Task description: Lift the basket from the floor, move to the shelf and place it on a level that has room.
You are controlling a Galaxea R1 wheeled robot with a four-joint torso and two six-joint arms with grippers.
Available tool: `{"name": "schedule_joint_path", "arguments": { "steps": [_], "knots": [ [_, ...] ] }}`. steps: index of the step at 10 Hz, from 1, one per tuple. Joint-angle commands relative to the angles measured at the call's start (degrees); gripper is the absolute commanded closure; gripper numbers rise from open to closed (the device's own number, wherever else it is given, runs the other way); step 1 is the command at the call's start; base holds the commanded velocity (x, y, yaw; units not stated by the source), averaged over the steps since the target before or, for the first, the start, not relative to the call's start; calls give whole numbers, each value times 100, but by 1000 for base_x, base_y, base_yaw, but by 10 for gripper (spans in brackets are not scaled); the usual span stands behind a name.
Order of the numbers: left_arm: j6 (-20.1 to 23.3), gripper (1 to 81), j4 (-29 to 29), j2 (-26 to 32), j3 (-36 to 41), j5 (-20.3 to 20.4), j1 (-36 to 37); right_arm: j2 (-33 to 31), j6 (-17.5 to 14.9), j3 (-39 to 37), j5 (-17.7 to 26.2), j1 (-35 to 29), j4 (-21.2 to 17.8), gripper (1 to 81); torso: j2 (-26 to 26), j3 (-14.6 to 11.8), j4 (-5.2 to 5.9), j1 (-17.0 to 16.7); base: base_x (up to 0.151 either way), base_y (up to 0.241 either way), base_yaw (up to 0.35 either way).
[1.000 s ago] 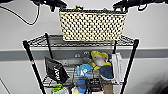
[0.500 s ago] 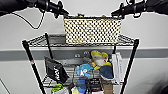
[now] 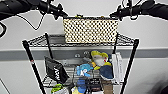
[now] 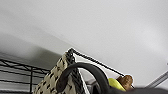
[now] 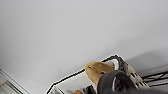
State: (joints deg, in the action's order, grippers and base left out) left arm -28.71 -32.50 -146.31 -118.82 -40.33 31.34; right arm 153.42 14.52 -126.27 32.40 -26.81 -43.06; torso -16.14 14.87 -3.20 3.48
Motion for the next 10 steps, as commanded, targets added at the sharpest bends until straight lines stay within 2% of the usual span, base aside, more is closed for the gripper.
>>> {"name": "schedule_joint_path", "arguments": {
  "steps": [1, 2, 3, 4, 5, 8, 10],
  "knots": [
    [76, 811, 121, -30, -106, 95, 1018, 16, -107, -116, 38, -926, 34, 811, 0, 0, 0, 0, 0, 0, 0],
    [76, 811, 121, -21, -45, 95, 1018, -2, -107, -81, 38, -935, 34, 811, 0, 0, 0, 2, 0, 0, 0],
    [94, 811, 130, 14, 61, 113, 1027, -37, -107, -37, 38, -935, 25, 10, 0, 0, 0, 2, 0, 0, 0],
    [94, 811, 130, 49, 157, 130, 1036, -46, -107, -2, 38, -961, 8, 10, 0, 0, 0, 0, 0, 0, 0],
    [94, 10, 112, 75, 175, 131, 1045, -106, -107, 42, 38, -979, -19, 10, 0, 0, 0, 2, 0, 0, 0],
    [102, 10, 51, 339, 368, 130, 1132, -450, -98, 367, 20, -1040, -89, 10, 0, 0, 0, 2, 0, 0, 0],
    [102, 10, 51, 892, 869, 130, 1220, -977, -98, 912, -32, -1067, -150, 10, 2, 0, 0, 2, 0, 0, 0]
  ]
}}
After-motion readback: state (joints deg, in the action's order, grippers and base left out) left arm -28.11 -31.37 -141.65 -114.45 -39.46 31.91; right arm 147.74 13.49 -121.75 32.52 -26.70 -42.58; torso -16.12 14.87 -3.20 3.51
